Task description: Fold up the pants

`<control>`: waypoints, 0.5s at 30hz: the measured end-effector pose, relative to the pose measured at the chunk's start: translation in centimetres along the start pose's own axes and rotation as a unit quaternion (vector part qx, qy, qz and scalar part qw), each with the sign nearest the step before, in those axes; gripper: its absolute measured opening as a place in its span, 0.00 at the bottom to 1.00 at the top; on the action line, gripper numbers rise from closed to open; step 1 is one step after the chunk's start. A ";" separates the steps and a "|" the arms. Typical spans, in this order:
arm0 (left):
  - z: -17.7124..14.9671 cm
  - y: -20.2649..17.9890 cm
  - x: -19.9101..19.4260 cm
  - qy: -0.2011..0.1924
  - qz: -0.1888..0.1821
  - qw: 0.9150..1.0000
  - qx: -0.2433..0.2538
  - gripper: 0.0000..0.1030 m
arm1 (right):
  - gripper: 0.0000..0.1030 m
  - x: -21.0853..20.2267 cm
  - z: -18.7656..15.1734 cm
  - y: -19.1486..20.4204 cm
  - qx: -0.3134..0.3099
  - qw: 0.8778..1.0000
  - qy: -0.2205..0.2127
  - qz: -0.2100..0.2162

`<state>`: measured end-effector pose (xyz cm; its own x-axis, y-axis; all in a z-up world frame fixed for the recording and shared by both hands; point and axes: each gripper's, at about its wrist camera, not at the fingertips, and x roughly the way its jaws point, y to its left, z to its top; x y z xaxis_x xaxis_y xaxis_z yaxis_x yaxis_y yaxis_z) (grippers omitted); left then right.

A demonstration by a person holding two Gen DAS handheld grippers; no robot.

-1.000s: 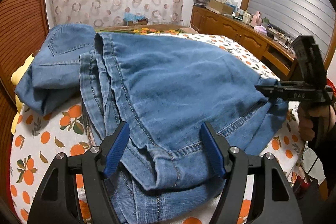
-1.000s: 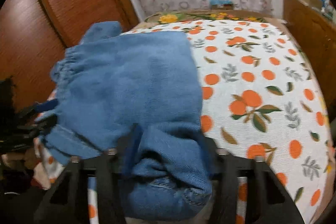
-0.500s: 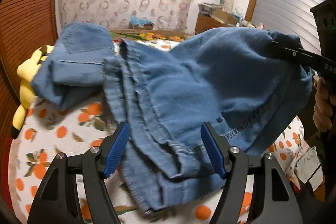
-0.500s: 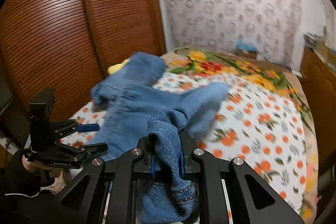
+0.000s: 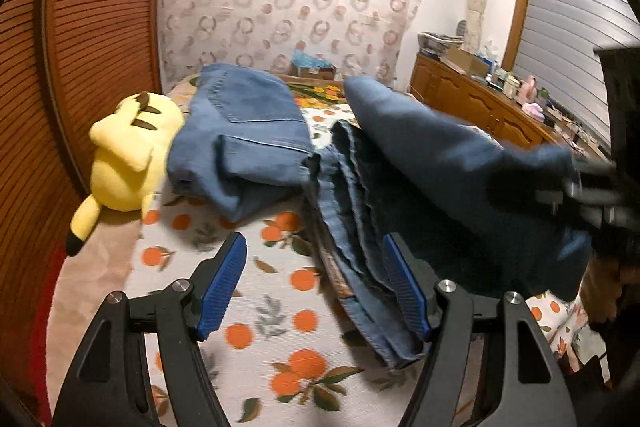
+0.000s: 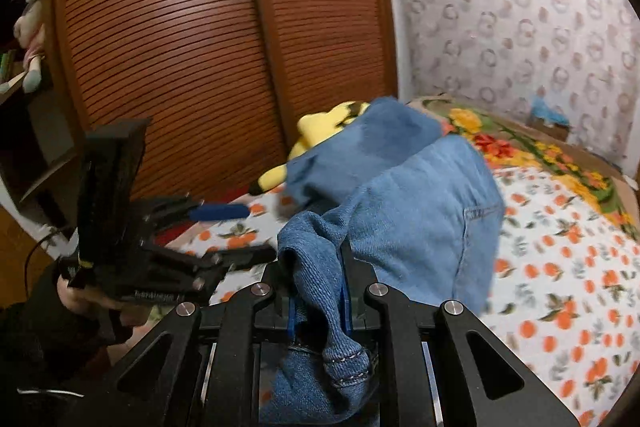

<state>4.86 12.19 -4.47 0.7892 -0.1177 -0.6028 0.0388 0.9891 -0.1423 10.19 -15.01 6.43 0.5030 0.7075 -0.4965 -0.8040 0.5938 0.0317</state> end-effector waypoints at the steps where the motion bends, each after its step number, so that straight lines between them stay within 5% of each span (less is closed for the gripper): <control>1: 0.0 0.3 -0.1 -0.002 0.003 1.000 -0.004 0.69 | 0.15 0.4 -0.2 0.1 0.001 1.000 0.005 0.007; 8: 0.3 1.3 0.5 0.000 0.013 1.000 -0.020 0.69 | 0.17 4.2 -1.9 0.9 -0.004 0.998 0.060 0.020; 15: 0.2 1.5 0.5 -0.003 0.013 1.000 -0.020 0.69 | 0.45 2.5 -0.7 0.9 0.010 0.999 0.045 0.025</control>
<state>5.47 13.66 -4.85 0.7933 -0.0914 -0.6019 -0.0058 0.9875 -0.1575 10.49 -12.99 4.60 0.4316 0.6994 -0.5698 -0.8202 0.5671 0.0748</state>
